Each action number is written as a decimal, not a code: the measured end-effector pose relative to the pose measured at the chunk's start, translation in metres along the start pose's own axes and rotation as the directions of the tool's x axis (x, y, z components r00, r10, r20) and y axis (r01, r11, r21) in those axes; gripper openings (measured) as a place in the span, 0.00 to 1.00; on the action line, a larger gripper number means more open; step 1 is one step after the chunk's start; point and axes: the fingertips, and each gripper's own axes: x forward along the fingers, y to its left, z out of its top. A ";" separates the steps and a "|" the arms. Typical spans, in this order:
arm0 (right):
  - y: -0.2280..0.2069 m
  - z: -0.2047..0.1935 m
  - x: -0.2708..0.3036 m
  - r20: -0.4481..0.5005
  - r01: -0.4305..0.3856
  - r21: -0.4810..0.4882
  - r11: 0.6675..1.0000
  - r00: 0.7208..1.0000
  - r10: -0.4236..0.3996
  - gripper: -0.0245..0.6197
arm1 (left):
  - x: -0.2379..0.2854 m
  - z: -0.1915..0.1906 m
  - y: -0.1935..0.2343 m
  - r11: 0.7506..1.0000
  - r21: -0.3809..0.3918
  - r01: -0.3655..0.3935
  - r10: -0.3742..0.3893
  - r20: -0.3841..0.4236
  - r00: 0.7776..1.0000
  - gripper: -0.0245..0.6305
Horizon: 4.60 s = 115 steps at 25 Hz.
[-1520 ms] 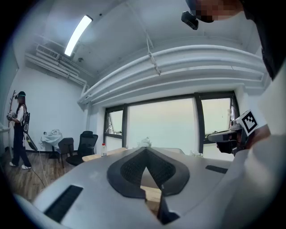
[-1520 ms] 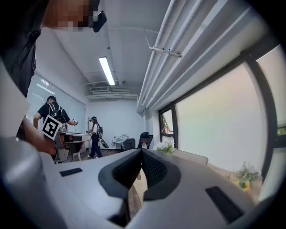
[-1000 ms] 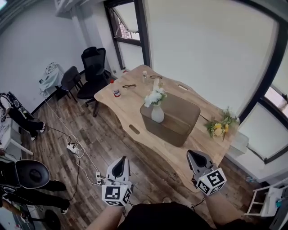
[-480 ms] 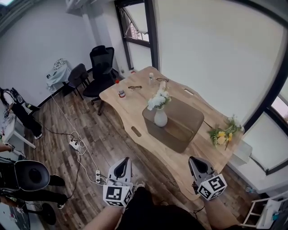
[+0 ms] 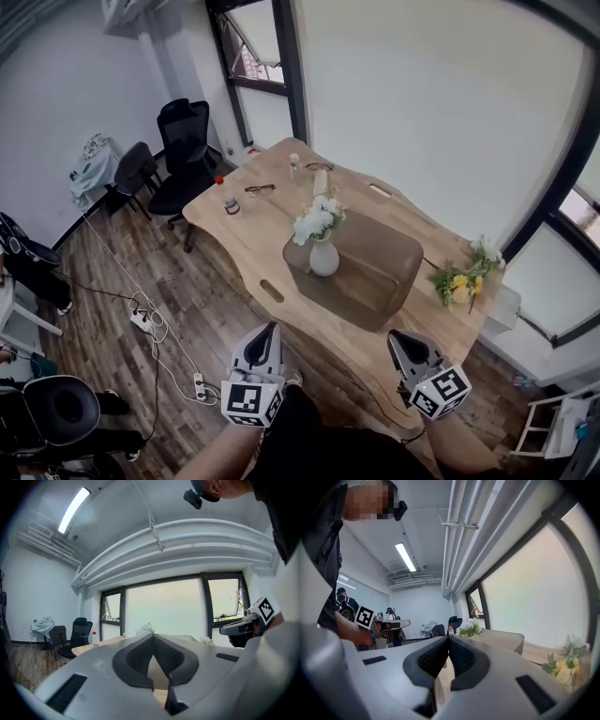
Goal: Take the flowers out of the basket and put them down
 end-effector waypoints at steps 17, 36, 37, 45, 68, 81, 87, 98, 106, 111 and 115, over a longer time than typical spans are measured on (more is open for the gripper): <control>-0.042 0.048 0.181 -0.010 0.159 -0.032 0.987 0.987 -0.159 0.07 | 0.151 -0.003 0.126 0.982 -0.018 0.187 -0.187 -0.006 0.982 0.04; -0.096 0.098 0.245 0.021 0.347 -0.139 0.928 0.938 -0.347 0.07 | 0.254 0.006 0.163 0.932 -0.048 0.361 -0.358 0.061 0.932 0.04; -0.098 0.098 0.247 0.020 0.344 -0.144 0.928 0.938 -0.345 0.07 | 0.256 0.007 0.163 0.932 -0.051 0.358 -0.355 0.061 0.933 0.04; -0.114 0.068 0.266 -0.022 0.262 -0.149 0.954 0.963 -0.268 0.07 | 0.270 0.008 0.167 0.951 -0.040 0.307 -0.305 0.053 0.951 0.04; -0.130 -0.083 0.320 -0.323 -0.142 -0.074 0.987 0.940 0.111 0.27 | 0.283 0.001 0.174 0.984 -0.029 0.174 -0.175 -0.015 0.985 0.04; -0.121 -0.107 0.369 -0.316 -0.207 -0.109 0.972 0.934 0.164 0.48 | 0.260 -0.005 0.198 0.997 0.011 0.071 -0.071 -0.069 0.995 0.04; -0.123 -0.100 0.377 -0.284 -0.184 -0.119 0.976 0.948 0.144 0.46 | 0.250 -0.002 0.203 0.999 0.030 0.033 -0.031 -0.078 0.996 0.04; -0.118 -0.046 0.353 -0.217 -0.128 -0.133 0.983 0.971 0.097 0.46 | 0.255 0.022 0.186 0.994 0.040 0.103 -0.102 -0.020 0.995 0.04; -0.129 -0.026 0.315 -0.236 -0.030 -0.120 0.992 0.972 0.001 0.46 | 0.262 0.027 0.163 0.985 0.018 0.171 -0.172 0.011 0.985 0.04; -0.134 -0.006 0.284 -0.221 0.032 -0.128 0.991 0.973 -0.060 0.46 | 0.268 0.028 0.144 0.976 0.012 0.219 -0.220 0.025 0.975 0.04; -0.136 0.013 0.266 -0.213 0.077 -0.138 0.987 0.971 -0.105 0.46 | 0.273 0.033 0.131 0.966 -0.003 0.260 -0.260 0.037 0.965 0.04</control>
